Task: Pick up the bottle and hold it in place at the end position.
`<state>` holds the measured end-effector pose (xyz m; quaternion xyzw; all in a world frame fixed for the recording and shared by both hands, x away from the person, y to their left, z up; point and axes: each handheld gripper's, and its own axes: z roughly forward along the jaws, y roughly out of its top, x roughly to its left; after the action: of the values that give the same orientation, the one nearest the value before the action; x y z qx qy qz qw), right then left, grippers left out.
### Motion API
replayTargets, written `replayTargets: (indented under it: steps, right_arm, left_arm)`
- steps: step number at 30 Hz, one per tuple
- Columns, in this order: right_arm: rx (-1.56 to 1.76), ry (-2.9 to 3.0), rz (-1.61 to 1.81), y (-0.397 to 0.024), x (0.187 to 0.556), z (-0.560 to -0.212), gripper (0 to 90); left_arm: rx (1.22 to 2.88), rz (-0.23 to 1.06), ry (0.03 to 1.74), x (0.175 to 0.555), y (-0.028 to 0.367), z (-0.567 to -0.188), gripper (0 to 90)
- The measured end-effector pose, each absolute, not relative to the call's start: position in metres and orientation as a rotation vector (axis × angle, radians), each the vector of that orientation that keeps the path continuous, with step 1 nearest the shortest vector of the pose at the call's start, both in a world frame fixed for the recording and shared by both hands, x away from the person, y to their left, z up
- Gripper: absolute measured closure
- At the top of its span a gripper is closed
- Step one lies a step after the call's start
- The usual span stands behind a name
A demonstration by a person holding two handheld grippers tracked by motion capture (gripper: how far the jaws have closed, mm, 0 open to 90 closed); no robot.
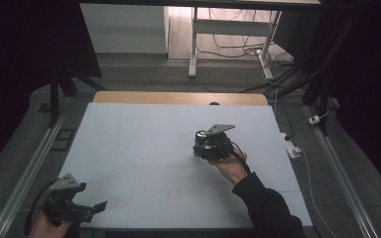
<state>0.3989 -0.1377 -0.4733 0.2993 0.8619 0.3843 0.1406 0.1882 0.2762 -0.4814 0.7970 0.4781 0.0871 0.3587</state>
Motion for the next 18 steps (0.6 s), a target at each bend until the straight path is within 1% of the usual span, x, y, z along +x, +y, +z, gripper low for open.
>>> replayTargets:
  steps: [18]
  right_arm:
    - [0.845,2.5,1.117,-0.099,0.419,-0.48,52.7]
  left_arm:
    - [2.057,0.219,1.23,0.188,0.276,-0.482,0.0]
